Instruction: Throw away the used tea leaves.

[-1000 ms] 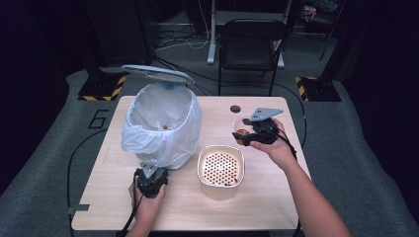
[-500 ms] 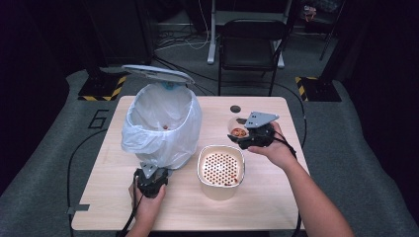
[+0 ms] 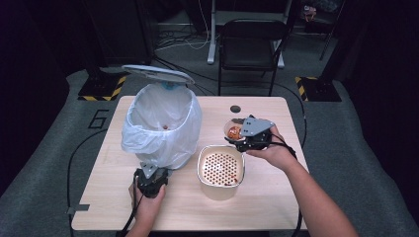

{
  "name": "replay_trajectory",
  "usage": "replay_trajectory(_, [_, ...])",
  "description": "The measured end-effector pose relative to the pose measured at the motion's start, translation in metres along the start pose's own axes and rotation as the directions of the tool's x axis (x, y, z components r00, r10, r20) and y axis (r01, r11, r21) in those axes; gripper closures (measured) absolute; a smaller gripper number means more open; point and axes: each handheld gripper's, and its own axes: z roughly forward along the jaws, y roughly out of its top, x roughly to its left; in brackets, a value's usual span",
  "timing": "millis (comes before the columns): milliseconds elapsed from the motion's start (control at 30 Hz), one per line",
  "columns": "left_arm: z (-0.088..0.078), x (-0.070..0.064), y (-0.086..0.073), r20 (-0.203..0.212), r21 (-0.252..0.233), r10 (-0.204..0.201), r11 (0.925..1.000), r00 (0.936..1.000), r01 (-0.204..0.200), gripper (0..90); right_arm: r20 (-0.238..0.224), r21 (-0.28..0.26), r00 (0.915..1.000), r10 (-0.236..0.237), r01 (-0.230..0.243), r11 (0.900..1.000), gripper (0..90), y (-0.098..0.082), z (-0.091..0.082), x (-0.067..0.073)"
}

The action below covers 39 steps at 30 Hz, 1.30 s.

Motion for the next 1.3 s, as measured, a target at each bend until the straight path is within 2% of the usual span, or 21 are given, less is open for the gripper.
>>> replay_trajectory(67, [0.000,0.000,0.000,0.000,0.000,0.001,1.0000,1.0000,-0.001,51.3,0.009,-0.003,0.9977,-0.067,0.067,0.998,35.8,0.004,-0.001,0.004])
replay_trajectory(100, [0.000,0.000,0.000,0.000,0.003,0.004,1.0000,1.0000,-0.004,51.3,0.009,-0.003,0.9977,-0.067,0.067,0.998,35.8,0.004,-0.001,0.004])
replay_trajectory(233, [0.000,0.000,0.000,0.000,0.004,0.004,1.0000,1.0000,-0.004,51.4,0.028,0.003,0.9852,-0.169,0.169,0.986,36.9,0.008,-0.003,0.011])
replay_trajectory(333, [0.000,0.000,0.000,0.000,0.003,0.004,1.0000,1.0000,-0.004,51.4,0.026,0.004,0.9748,-0.222,0.222,0.975,37.1,0.009,-0.004,0.016])
replay_trajectory(433, [0.000,0.000,0.000,0.000,-0.001,-0.001,1.0000,1.0000,0.001,51.4,0.025,0.015,0.9680,-0.250,0.249,0.968,37.2,0.009,-0.005,0.020])
replay_trajectory(533, [0.000,0.000,0.000,0.001,0.003,0.003,1.0000,1.0000,-0.003,51.3,0.027,0.026,0.9557,-0.293,0.293,0.956,37.3,0.009,-0.005,0.022])
replay_trajectory(567, [0.000,0.000,0.000,0.000,0.003,0.003,1.0000,1.0000,-0.003,51.3,0.027,0.026,0.9557,-0.293,0.293,0.956,37.3,0.009,-0.005,0.022])
replay_trajectory(600, [0.000,0.000,0.000,0.001,0.003,0.003,1.0000,1.0000,-0.003,51.4,0.038,0.029,0.9481,-0.316,0.315,0.949,37.3,0.010,-0.005,0.022])
replay_trajectory(700, [0.000,0.000,0.000,0.000,0.003,0.003,1.0000,1.0000,-0.003,51.4,0.041,0.037,0.9366,-0.348,0.347,0.937,37.5,0.012,-0.007,0.026])
replay_trajectory(767, [0.000,0.000,0.000,-0.001,-0.002,0.000,1.0000,1.0000,0.000,51.3,0.057,0.043,0.9155,-0.398,0.396,0.917,37.5,0.013,-0.008,0.029])
replay_trajectory(800, [0.000,0.000,0.000,-0.001,-0.002,-0.001,1.0000,1.0000,0.001,51.3,0.058,0.048,0.9098,-0.411,0.409,0.911,37.6,0.014,-0.008,0.031])
replay_trajectory(833, [0.000,0.000,0.000,-0.001,-0.002,0.000,1.0000,1.0000,0.000,51.4,0.066,0.057,0.8979,-0.435,0.432,0.900,37.7,0.015,-0.008,0.034])
replay_trajectory(867, [0.000,0.000,0.000,0.000,-0.001,-0.001,1.0000,1.0000,0.001,51.4,0.076,0.064,0.8806,-0.468,0.464,0.884,37.7,0.016,-0.009,0.036])
replay_trajectory(900, [0.000,0.000,0.000,-0.001,-0.002,0.000,1.0000,1.0000,0.000,51.4,0.074,0.070,0.8721,-0.484,0.479,0.875,37.7,0.016,-0.009,0.037])
replay_trajectory(933, [0.000,0.000,0.000,-0.001,-0.001,0.001,1.0000,1.0000,-0.001,51.4,0.082,0.082,0.8486,-0.523,0.517,0.852,37.8,0.018,-0.009,0.041])
replay_trajectory(967, [0.000,0.000,0.000,-0.001,-0.001,0.001,1.0000,1.0000,-0.001,51.4,0.082,0.082,0.8486,-0.523,0.517,0.852,37.8,0.018,-0.009,0.041])
replay_trajectory(1067, [0.000,0.000,0.000,0.000,0.000,0.000,1.0000,1.0000,0.000,51.4,0.089,0.099,0.8116,-0.577,0.570,0.816,38.0,0.019,-0.009,0.047])
replay_trajectory(1167, [0.000,0.000,0.000,0.000,0.000,-0.001,1.0000,1.0000,0.001,51.3,0.102,0.123,0.7624,-0.639,0.628,0.769,38.1,0.020,-0.008,0.053])
replay_trajectory(1233, [0.000,0.000,0.000,0.001,0.003,0.003,1.0000,1.0000,-0.003,51.4,0.109,0.156,0.7115,-0.694,0.677,0.719,38.1,0.021,-0.008,0.058])
replay_trajectory(1267, [0.000,0.000,0.000,0.001,0.003,0.003,1.0000,1.0000,-0.003,51.3,0.121,0.160,0.6829,-0.720,0.703,0.693,38.1,0.021,-0.008,0.060])
replay_trajectory(1300, [0.000,0.000,0.000,0.001,0.003,0.004,1.0000,1.0000,-0.004,51.3,0.114,0.173,0.6615,-0.741,0.721,0.671,38.1,0.021,-0.007,0.063])
